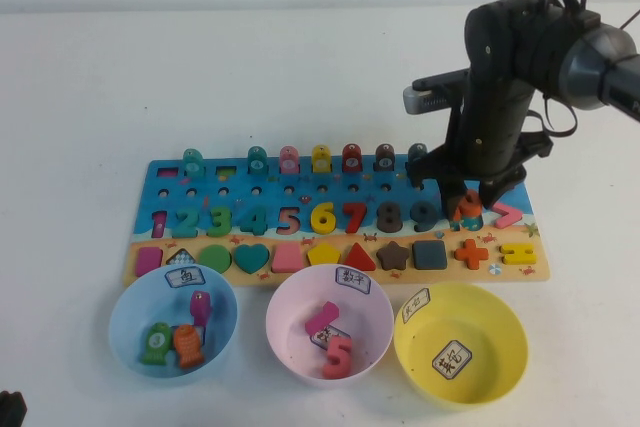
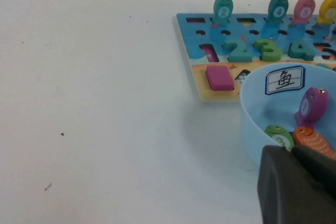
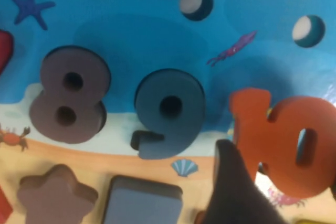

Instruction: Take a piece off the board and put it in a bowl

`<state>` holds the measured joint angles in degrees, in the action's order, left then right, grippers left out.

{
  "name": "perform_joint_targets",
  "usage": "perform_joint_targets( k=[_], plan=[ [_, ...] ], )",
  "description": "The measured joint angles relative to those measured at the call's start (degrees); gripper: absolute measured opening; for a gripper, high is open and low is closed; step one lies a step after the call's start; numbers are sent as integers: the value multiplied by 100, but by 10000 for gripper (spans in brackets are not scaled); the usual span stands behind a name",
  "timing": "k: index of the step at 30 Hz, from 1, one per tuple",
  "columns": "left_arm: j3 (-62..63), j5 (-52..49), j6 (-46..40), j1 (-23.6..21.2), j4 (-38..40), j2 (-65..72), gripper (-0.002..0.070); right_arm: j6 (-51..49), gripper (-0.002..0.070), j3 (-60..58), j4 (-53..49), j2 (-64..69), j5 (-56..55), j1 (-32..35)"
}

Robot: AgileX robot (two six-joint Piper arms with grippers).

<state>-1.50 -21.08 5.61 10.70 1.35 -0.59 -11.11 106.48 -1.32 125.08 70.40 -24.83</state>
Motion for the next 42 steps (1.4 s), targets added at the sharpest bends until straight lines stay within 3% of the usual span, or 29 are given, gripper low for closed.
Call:
perform_joint_targets(
  k=[11,17,22,29,42],
  plan=[
    [0,0,0,0,0,0,-4,49,326,0,13,-439,0,0],
    [0,0,0,0,-10,0,-4,819,324,0,715,-1012,5,-135],
    [0,0,0,0,-3,0,-4,1660,323,0,1264,-1416,14,-595],
    [0,0,0,0,-3,0,-4,2094,323,-336,885,-1378,18,-1505],
    [0,0,0,0,-3,0,-4,2176,323,-941,763,-1094,18,-1893]
  ],
)
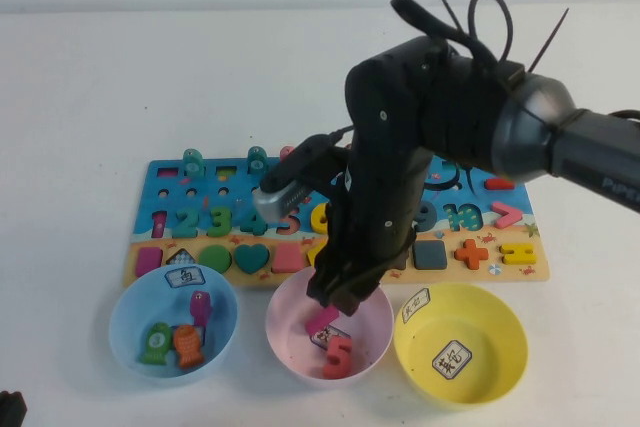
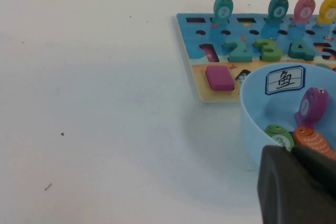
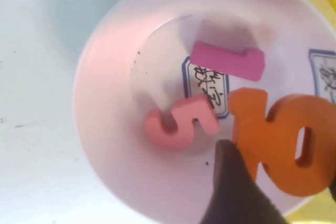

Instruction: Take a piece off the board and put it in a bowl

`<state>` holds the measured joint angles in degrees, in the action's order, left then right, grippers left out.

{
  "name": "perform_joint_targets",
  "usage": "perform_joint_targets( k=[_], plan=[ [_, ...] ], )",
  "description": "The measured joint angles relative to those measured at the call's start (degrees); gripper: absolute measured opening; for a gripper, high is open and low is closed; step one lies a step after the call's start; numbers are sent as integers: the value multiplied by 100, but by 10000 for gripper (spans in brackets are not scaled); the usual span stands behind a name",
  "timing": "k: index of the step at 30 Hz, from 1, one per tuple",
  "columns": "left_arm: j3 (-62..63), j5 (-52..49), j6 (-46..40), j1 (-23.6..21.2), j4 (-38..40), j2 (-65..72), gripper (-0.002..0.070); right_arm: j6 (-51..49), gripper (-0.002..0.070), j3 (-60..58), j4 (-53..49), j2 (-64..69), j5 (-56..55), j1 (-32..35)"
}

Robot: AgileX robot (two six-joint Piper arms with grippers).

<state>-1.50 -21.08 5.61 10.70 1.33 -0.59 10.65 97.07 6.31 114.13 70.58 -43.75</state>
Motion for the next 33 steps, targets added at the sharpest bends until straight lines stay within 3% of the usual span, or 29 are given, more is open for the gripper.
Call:
perform_joint_targets(
  k=[5,10,13,18,24,33],
  plan=[
    [0,0,0,0,0,0,-4,97,323,-5,119,201,-17,0],
    [0,0,0,0,0,0,-4,110,385,-5,222,248,-32,-2],
    [0,0,0,0,0,0,-4,110,380,-5,234,235,-32,-2],
    [0,0,0,0,0,0,-4,110,274,-5,255,-77,-32,-2],
    [0,0,0,0,0,0,-4,110,30,-395,393,-1194,-305,-2],
    [0,0,0,0,0,0,-4,100,-15,-2358,395,-3728,-1693,-2]
  ],
)
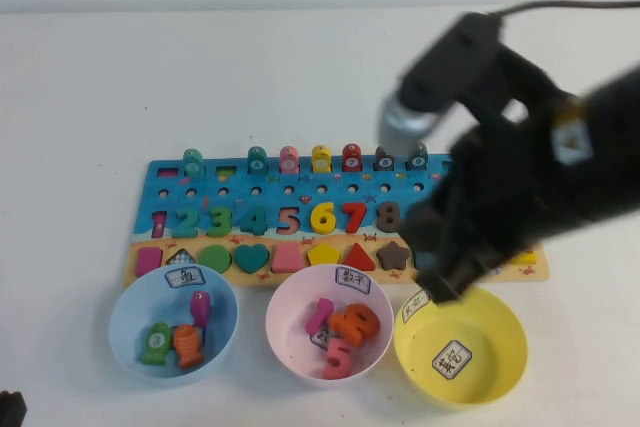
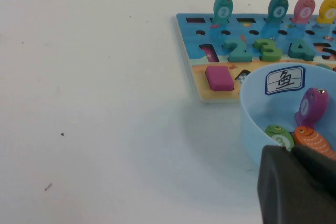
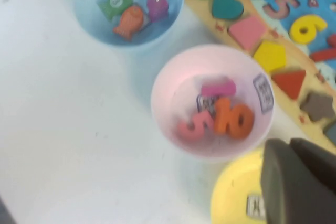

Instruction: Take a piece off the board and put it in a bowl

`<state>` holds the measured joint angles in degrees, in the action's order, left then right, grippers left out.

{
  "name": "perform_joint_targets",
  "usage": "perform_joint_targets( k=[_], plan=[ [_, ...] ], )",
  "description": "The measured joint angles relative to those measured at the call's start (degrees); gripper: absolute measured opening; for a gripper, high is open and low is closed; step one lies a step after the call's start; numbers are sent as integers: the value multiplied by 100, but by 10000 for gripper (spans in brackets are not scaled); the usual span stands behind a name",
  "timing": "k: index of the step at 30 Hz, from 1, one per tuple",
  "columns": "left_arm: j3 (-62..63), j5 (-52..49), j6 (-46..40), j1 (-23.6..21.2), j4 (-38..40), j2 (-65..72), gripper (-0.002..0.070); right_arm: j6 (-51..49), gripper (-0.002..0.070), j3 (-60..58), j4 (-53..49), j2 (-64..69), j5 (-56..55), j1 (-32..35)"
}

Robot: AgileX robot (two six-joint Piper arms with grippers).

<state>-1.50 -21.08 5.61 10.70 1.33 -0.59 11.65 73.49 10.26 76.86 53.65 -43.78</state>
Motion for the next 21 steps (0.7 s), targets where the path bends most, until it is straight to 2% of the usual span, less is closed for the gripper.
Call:
perform_joint_targets(
  k=[6,10,13,17,21],
  plan=[
    [0,0,0,0,0,0,-4,0,-16,-1164,0,-1387,-71,0],
    [0,0,0,0,0,0,-4,-97,-16,-1524,-300,-2048,662,0],
    [0,0,0,0,0,0,-4,-434,-16,-1763,-602,-2566,771,35],
    [0,0,0,0,0,0,-4,-721,-16,-2184,-857,-3292,308,35],
    [0,0,0,0,0,0,-4,-1235,-16,-2811,-1547,-4020,-394,36]
  ],
)
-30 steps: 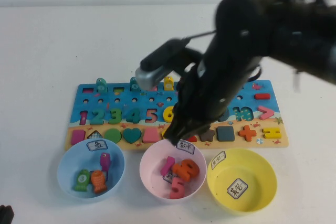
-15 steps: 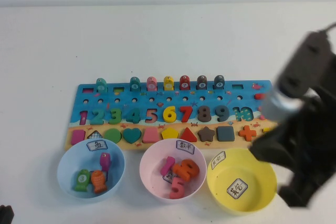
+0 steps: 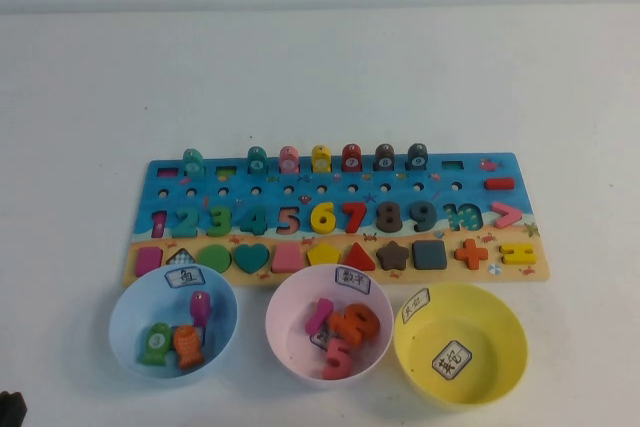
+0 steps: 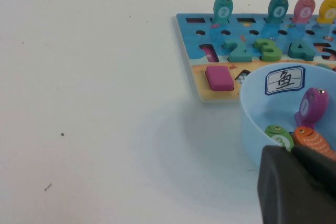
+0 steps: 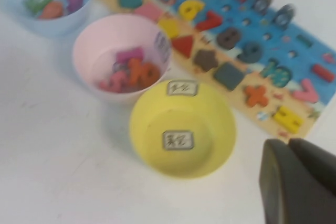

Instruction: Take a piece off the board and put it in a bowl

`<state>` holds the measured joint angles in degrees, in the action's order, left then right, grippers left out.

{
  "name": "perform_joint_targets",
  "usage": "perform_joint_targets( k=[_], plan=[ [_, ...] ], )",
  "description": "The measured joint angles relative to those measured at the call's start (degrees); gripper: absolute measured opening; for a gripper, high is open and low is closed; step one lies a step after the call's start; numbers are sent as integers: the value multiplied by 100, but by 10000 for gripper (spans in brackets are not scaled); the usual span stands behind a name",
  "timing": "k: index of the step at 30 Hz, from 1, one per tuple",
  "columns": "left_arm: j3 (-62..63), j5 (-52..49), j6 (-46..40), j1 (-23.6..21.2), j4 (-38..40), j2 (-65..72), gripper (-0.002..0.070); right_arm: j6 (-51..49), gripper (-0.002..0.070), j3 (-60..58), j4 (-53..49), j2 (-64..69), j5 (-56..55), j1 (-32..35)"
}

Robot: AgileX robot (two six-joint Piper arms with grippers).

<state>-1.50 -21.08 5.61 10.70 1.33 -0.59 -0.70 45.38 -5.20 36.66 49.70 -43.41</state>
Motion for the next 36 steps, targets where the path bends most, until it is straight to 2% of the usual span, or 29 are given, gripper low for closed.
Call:
perform_joint_targets(
  k=[5,12,18,21,31,36],
  plan=[
    [0,0,0,0,0,0,-5,-438,-17,-938,-486,-921,-812,299],
    [0,0,0,0,0,0,-4,-536,-17,-2421,-548,-1851,-2421,2112],
    [0,0,0,0,0,0,-4,-548,-17,-3304,-558,-2514,-3133,3503],
    [0,0,0,0,0,0,-4,-548,-17,-3560,-459,-2759,-3292,3968],
    [0,0,0,0,0,0,-4,-338,-17,-4240,298,-2873,-3624,4083],
    [0,0,0,0,0,0,-4,-268,-17,-4666,551,-3416,-3488,3987]
  ],
)
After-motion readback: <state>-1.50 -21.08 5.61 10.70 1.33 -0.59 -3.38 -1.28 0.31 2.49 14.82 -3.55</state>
